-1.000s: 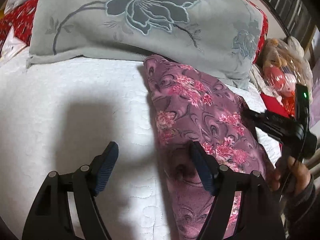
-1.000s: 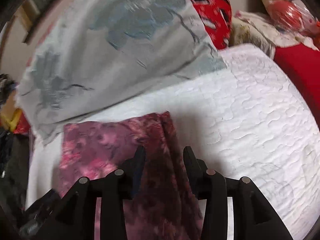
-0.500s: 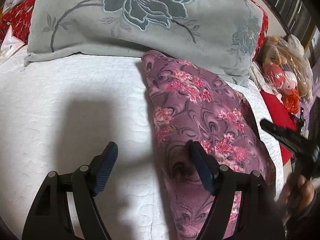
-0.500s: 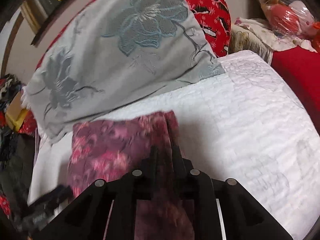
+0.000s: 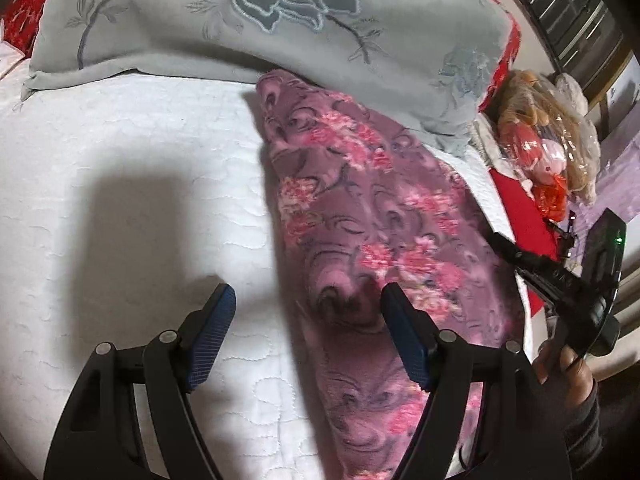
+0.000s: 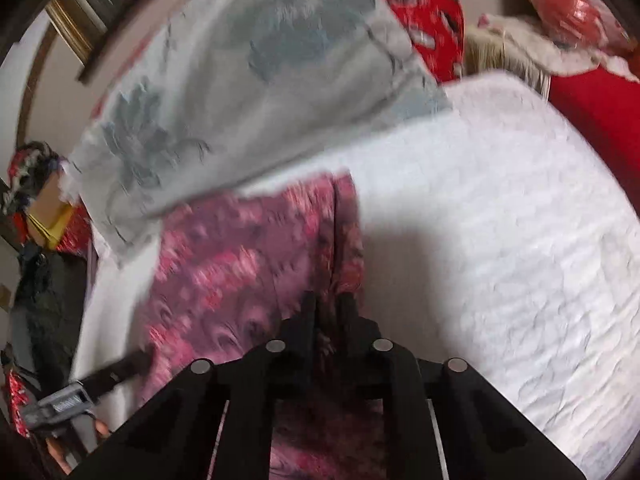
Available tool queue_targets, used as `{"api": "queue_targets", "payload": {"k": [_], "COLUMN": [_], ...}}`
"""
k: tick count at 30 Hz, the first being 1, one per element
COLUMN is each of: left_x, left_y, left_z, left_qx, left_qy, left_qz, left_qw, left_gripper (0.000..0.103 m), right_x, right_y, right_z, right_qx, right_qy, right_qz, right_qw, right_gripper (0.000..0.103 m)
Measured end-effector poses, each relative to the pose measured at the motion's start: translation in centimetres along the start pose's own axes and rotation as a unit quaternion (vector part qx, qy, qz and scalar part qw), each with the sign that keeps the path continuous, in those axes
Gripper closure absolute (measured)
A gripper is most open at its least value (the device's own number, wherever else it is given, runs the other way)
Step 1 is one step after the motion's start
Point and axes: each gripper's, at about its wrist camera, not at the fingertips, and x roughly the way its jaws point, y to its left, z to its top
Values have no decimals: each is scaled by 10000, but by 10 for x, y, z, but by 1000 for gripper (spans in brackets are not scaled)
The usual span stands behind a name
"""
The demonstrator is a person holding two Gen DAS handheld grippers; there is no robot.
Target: Fold small clothes
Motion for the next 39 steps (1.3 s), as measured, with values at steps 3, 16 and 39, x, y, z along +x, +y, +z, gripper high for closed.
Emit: {"api": "queue_targets", "payload": {"k": [3,16,39], "left_x": [3,-1,7], "left_y": [3,-14,-2], "left_z": [-1,-26,-2], "left_qx": [-94,47,-164], "left_qy": [102,512,145], "left_qz": [-38,-622,-215], "left_qw": [9999,9967,9995], "left_gripper": [28,28,29], "right_x": [8,-25,16], "right_y": [-21,-42,-33], "right_z": [0,-53,-20], "right_qx": [239,602,422], "right_qy": [-13,285,412], "right_qz": [-430,735,33], "right_qw": [9988,9951,9983], "right_gripper": [103,88,49]}}
